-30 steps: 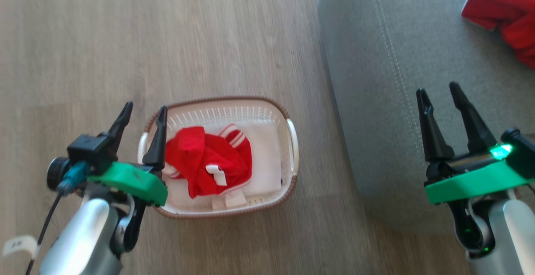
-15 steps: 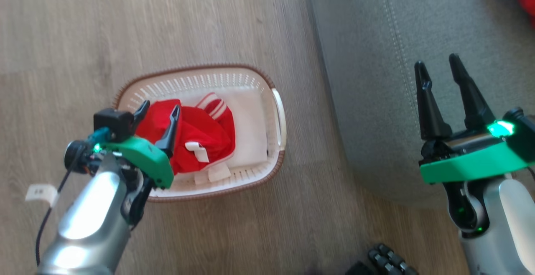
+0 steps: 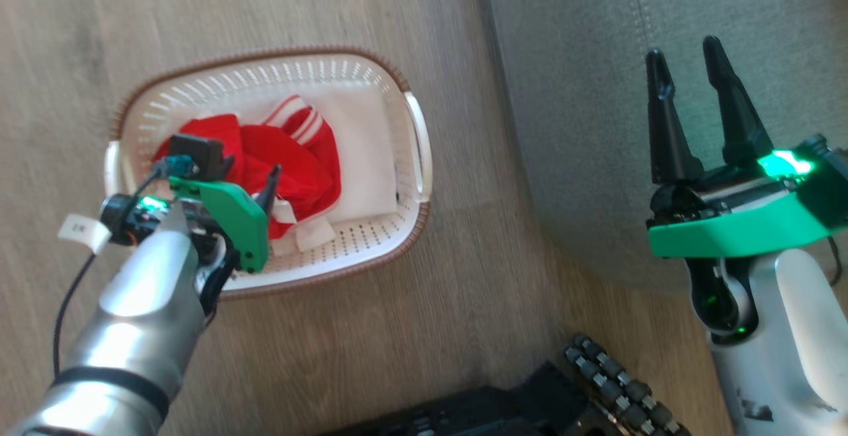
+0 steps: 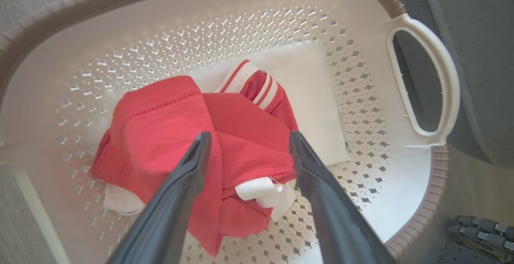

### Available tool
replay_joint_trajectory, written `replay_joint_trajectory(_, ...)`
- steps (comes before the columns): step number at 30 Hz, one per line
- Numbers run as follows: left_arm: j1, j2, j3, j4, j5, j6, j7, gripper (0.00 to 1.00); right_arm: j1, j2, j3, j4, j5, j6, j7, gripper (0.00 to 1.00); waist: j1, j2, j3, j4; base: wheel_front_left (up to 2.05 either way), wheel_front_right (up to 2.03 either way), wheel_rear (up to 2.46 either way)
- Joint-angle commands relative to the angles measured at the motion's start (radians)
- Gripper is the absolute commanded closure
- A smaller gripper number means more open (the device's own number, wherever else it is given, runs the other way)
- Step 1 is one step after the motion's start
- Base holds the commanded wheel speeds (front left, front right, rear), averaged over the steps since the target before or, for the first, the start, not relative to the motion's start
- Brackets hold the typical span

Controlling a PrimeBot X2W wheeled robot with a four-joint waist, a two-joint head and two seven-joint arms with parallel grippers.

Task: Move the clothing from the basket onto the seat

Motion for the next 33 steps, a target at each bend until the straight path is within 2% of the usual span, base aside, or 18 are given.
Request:
replay_joint_trajectory(1,-0.031,0.013,0.013,0.021,0.01,-0.007,0.009,0.0,0.0,0.012,0.02,-0.024,-0.005,0.007,-0.012,0.0,-0.0001,0.0,0.044,-0.021,0.0,0.0,0.0)
replay_joint_trajectory(12,-0.142,0.011,-0.107,0.152,0.061,-0.023,0.06,0.0,-0.049,0.035,0.044,-0.016,-0.002,0.007,-0.021,0.0,-0.0001,0.0,0.154,-0.064,0.0,0.0,0.0)
replay_joint_trajectory(18,-0.172,0.024,-0.218,0.172,0.074,-0.023,0.134,0.0,-0.07,0.047,0.056,-0.018,-0.003,0.007,-0.022,0.0,-0.0001,0.0,0.197,-0.082,0.0,0.0,0.0)
replay_joint_trajectory(28,-0.218,0.047,-0.301,0.238,0.072,-0.023,0.257,0.0,-0.082,0.056,0.061,-0.02,-0.01,0.007,-0.022,0.0,-0.0001,0.0,0.221,-0.096,0.0,0.0,0.0)
replay_joint_trajectory(29,-0.222,0.047,-0.312,0.244,0.078,-0.023,0.27,0.11,-0.083,0.056,0.061,-0.02,-0.01,0.007,-0.022,0.0,-0.0001,0.0,0.222,-0.096,0.0,0.0,0.0)
replay_joint_trajectory(30,-0.225,0.047,-0.319,0.247,0.082,-0.023,0.277,0.32,-0.084,0.056,0.061,-0.02,-0.011,0.007,-0.022,0.0,-0.0001,0.0,0.223,-0.096,0.0,0.0,0.0)
replay_joint_trajectory(31,-0.227,0.046,-0.325,0.25,0.084,-0.023,0.278,0.69,-0.085,0.057,0.061,-0.02,-0.012,0.007,-0.022,0.0,-0.0001,0.0,0.223,-0.096,0.0,0.0,0.0)
replay_joint_trajectory(32,-0.228,0.046,-0.33,0.251,0.084,-0.023,0.278,1.0,-0.086,0.057,0.061,-0.019,-0.012,0.007,-0.022,0.0,-0.0001,0.0,0.222,-0.096,0.0,0.0,0.0)
replay_joint_trajectory(33,-0.229,0.045,-0.332,0.253,0.082,-0.023,0.274,1.0,-0.087,0.057,0.06,-0.018,-0.012,0.007,-0.022,0.0,-0.0001,0.0,0.221,-0.095,0.0,0.0,0.0)
